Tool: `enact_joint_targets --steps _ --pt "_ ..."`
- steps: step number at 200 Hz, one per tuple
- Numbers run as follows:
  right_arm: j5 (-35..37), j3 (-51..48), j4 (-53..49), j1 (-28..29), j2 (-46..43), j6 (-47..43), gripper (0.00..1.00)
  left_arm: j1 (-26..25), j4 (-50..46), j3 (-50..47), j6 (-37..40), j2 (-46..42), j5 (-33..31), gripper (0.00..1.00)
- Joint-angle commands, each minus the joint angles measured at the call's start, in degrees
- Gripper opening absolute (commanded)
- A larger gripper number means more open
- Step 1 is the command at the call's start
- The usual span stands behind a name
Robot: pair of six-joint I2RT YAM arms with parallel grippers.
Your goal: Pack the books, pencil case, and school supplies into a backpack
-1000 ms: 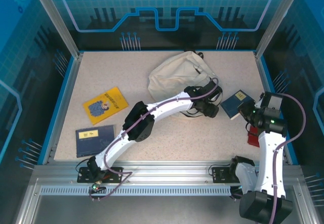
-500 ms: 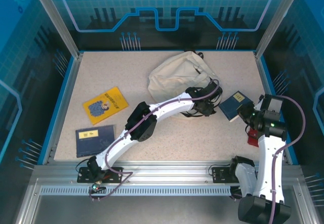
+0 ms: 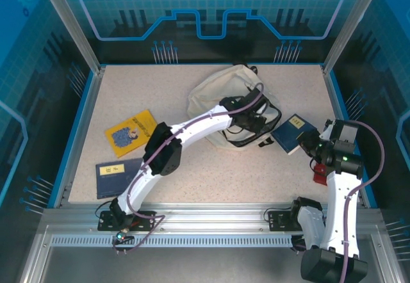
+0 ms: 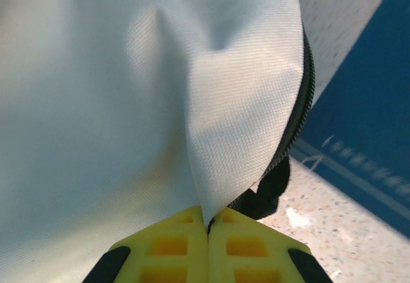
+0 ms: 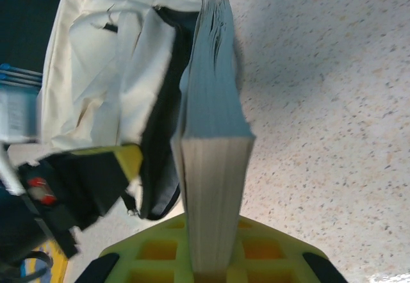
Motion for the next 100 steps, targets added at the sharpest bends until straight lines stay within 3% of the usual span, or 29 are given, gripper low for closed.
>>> enact_joint_targets --steps 1,29,65,100 --pt "-8.6 0.8 -0.4 -0.7 -0.6 -2.5 0.01 1.5 3.6 -1.6 -0.6 -6.8 2.5 0.05" --pt "-16.3 -1.4 3.4 -0.1 -0.4 -1.9 0.02 2.5 7.0 -3.5 -1.4 -11.3 1.1 0.04" --pt "-25.3 -8.0 18.8 0.5 2.6 5.2 0.02 2.7 12.8 -6.6 -1.6 -16.0 0.4 0.03" --pt "-22.6 -12.7 35.1 4.3 5.7 13.6 0.02 2.7 16.0 -9.7 -2.1 -18.6 1.6 0.03"
